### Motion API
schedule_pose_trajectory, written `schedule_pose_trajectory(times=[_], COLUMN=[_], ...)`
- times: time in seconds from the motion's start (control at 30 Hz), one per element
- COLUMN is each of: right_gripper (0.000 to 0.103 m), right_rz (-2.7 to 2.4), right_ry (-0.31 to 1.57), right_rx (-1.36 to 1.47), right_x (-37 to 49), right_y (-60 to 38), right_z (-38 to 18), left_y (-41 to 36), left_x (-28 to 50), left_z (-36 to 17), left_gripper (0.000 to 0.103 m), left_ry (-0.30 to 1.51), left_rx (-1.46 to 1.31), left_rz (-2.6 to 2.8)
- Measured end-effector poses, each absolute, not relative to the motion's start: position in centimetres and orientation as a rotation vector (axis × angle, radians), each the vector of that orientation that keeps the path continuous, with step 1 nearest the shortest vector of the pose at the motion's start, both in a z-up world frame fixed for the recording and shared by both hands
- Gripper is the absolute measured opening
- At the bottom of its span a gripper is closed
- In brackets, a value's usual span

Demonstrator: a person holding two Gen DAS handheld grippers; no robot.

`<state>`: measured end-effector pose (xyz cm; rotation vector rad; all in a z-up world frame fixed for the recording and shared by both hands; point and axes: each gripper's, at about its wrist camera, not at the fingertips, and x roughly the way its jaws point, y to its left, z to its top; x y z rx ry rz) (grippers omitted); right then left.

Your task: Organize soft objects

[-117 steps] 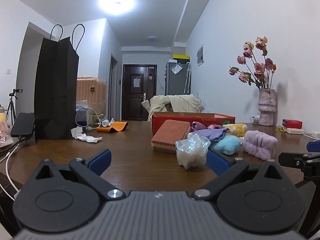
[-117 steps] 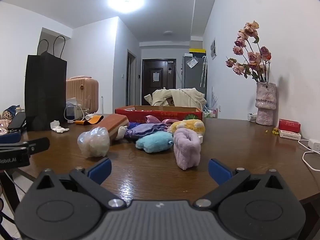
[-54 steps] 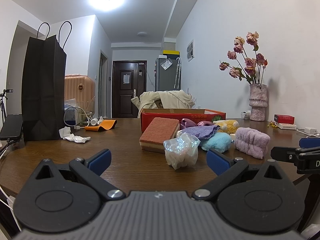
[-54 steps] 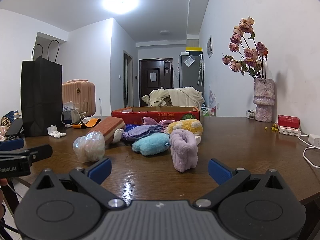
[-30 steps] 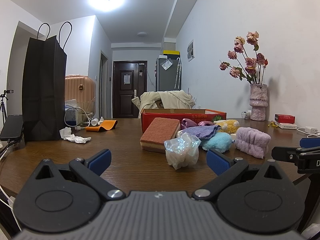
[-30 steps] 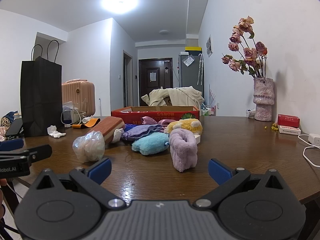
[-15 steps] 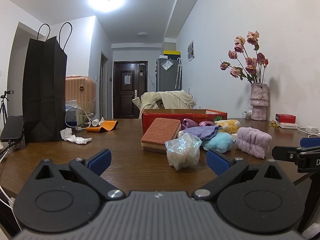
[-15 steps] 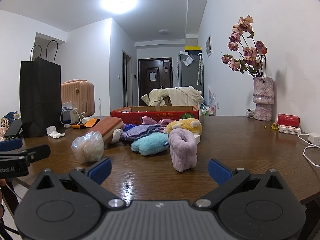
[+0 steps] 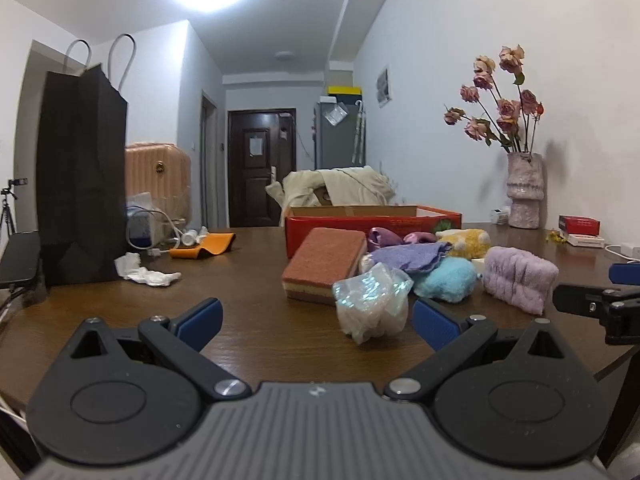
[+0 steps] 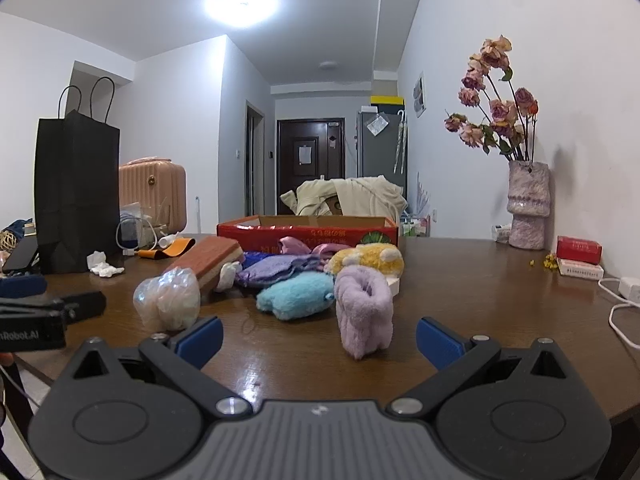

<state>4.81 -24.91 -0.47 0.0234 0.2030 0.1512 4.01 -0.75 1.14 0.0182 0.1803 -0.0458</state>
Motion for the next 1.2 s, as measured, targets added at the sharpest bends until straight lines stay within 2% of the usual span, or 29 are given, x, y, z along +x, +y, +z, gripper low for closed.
schedule_pose_trajectory(times=[0.27,0.47,0.67,0.7,0.73,0.8,0.87,0.93,0.97,1.07,1.1,1.2], right_gripper=[0.102,0.097,0.094,0.092,0.082,0.075,0.063,0.031,0.027,0.028,0.025,0.025], right_rz=[0.122,0.159,0.143,0.136,0.128,0.116,0.095,0.109,0.143,0.311,0.386,0.403], right_ry=[0.228,0.205,0.242,0.250,0.262,0.284,0.299,0.325,0.343,0.343,0.330,0.276], right_rx=[0.076,0.063,0.049,0.046,0.049,0.064,0.075,0.075,0.066,-0.025,-0.029,-0.001], right_x=[8.7,10.5,12.4,12.7,13.1,13.5,13.8,14.0,14.0,12.7,11.9,10.3], right_y=[-25.9,-25.4,-25.2,-25.3,-25.4,-25.8,-26.4,-26.8,-26.7,-25.5,-25.3,-25.8], right_z=[1.0,2.1,2.3,2.2,2.2,2.1,1.8,1.3,1.0,0.5,0.5,1.2], left_y=[-2.6,-3.3,-3.8,-4.0,-4.1,-4.6,-5.2,-5.9,-6.2,-7.3,-7.7,-8.9], left_x=[8.5,11.1,12.4,12.6,12.7,12.9,13.1,13.3,13.3,13.3,13.2,13.0], left_z=[2.5,2.6,3.2,3.4,3.8,4.5,5.0,5.5,5.7,6.2,6.3,6.2], left_gripper=[0.103,0.103,0.103,0.103,0.103,0.103,0.103,0.103,0.103,0.103,0.103,0.103], left_ry=[0.242,0.329,0.322,0.319,0.311,0.288,0.273,0.262,0.258,0.249,0.251,0.258], left_rx=[-0.001,-0.034,-0.018,-0.019,-0.020,-0.018,-0.013,-0.009,-0.010,-0.015,-0.018,-0.012], left_rz=[-0.100,-0.110,-0.102,-0.096,-0.098,-0.124,-0.151,-0.171,-0.181,-0.209,-0.225,-0.279])
